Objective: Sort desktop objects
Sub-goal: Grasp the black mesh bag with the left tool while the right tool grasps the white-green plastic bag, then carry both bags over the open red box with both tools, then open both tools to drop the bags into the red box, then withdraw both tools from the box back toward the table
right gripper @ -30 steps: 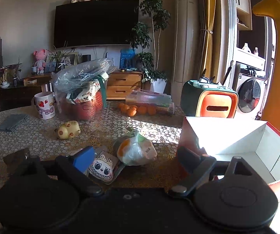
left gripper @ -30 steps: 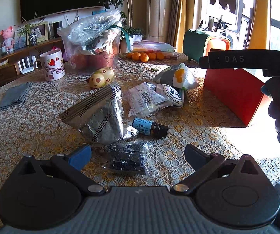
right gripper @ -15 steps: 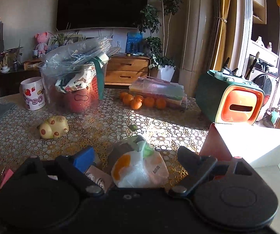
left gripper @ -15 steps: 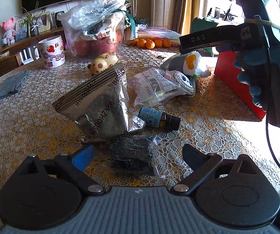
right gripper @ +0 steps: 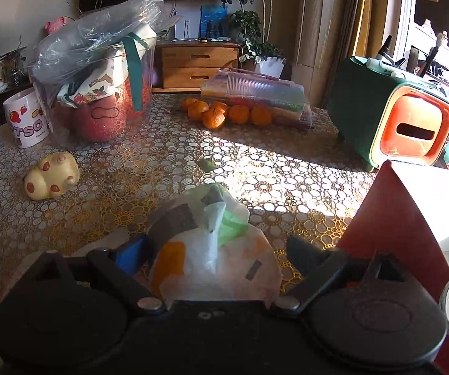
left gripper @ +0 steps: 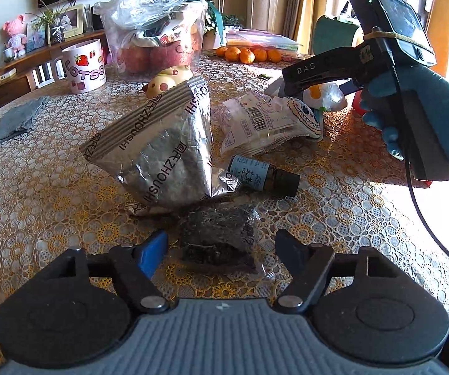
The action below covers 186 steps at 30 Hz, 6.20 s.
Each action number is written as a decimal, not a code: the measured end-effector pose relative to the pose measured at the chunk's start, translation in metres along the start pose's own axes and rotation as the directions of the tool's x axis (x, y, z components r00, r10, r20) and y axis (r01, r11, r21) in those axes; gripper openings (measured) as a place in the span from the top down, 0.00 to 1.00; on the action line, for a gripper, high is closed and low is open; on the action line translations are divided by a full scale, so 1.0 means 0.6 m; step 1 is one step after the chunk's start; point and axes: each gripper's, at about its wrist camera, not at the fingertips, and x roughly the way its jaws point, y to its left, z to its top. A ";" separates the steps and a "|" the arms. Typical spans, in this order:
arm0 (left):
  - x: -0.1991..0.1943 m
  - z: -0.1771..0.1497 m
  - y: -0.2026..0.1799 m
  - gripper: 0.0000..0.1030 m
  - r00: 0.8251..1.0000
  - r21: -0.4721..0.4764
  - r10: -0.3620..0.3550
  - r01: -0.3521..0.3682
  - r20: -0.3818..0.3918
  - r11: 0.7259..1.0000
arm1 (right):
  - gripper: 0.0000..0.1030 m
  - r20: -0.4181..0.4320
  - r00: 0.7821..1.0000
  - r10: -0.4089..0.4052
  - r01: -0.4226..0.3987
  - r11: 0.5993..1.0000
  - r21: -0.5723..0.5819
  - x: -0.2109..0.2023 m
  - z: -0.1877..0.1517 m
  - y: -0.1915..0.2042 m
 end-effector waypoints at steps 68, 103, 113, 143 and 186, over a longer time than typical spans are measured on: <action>-0.153 0.137 -0.213 0.67 0.959 0.160 -0.188 0.155 0.214 0.975 | 0.53 0.240 0.967 0.088 -0.139 0.969 0.206 -0.396 -0.071 -0.231; 0.062 0.281 -0.487 0.66 0.952 0.426 -0.298 0.298 -0.069 0.854 | 0.53 0.040 0.999 -0.030 0.016 0.953 0.304 -0.263 -0.105 -0.428; 0.141 0.288 -0.520 0.66 0.953 0.458 -0.209 0.289 -0.218 0.841 | 0.52 -0.078 0.996 -0.047 0.063 0.973 0.222 -0.199 -0.097 -0.438; 0.150 0.294 -0.513 0.42 0.895 0.398 -0.242 0.391 -0.374 0.830 | 0.37 -0.166 0.985 -0.037 0.071 0.977 0.202 -0.187 -0.103 -0.447; -0.163 0.177 -0.227 0.29 0.944 0.231 -0.314 0.284 0.105 0.930 | 0.19 0.110 0.990 0.092 -0.103 0.990 0.097 -0.414 -0.089 -0.210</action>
